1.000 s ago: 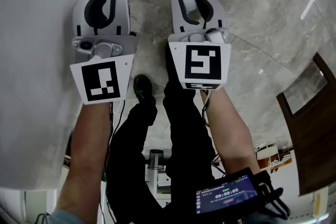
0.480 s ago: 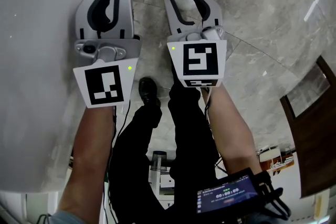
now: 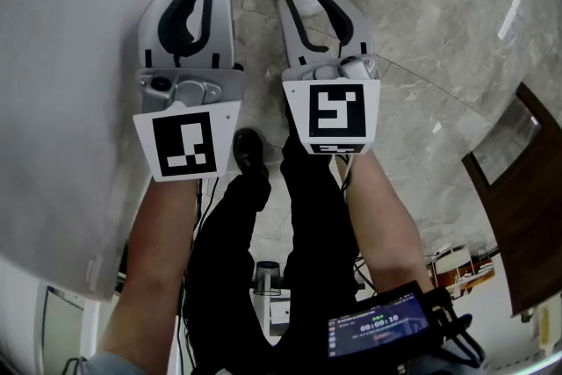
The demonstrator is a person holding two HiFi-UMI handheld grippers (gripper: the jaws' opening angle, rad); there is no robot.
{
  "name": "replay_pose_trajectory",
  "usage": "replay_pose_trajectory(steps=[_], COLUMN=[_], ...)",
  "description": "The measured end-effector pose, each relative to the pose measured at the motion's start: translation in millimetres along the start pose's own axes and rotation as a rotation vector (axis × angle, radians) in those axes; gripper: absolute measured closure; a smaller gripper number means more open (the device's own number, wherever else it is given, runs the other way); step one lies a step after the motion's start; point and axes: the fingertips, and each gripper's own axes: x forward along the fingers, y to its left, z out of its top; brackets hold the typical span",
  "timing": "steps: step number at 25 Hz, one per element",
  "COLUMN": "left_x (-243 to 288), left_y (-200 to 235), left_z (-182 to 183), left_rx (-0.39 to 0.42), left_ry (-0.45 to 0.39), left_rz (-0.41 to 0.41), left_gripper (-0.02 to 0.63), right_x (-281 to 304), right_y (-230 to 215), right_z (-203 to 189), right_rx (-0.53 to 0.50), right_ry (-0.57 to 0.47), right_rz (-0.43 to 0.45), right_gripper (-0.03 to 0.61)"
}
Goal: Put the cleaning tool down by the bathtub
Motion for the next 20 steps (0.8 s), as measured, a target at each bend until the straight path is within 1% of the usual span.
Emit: replay_pose_trajectory(steps=[6,10,13,16,20], left_x=[-13.8,-22.8,-30.6,-38.9,-47.7], left_y=[2.2,2.9,3.0,2.9,-1.4], left_z=[57.4,105.0,141.5,180.0,229.6], left_rx=[0.017,0.003,0.009,0.010,0.018], left_ry=[-0.037,-0.068,-0.091,-0.116,-0.150], left_rz=[-0.007,-0.003,-0.009,-0.007,-0.017], left_gripper=[0.600,0.600,0.600,0.600,0.600], right_x=[-37.3,-65.8,-89.8,-117.7,-157.8], right_y=[-1.8,-7.4,-10.6,-14.6,-22.8], right_z=[57.1,107.9,144.2,184.1,237.2], right_rx=[0.006,-0.037,-0.042,-0.045,-0.030], right_ry=[-0.060,-0.167,-0.209,-0.259,-0.345], right_rz=[-0.041,-0.063,-0.084,-0.104,-0.146], right_gripper=[0.423,0.426,0.431,0.459,0.520])
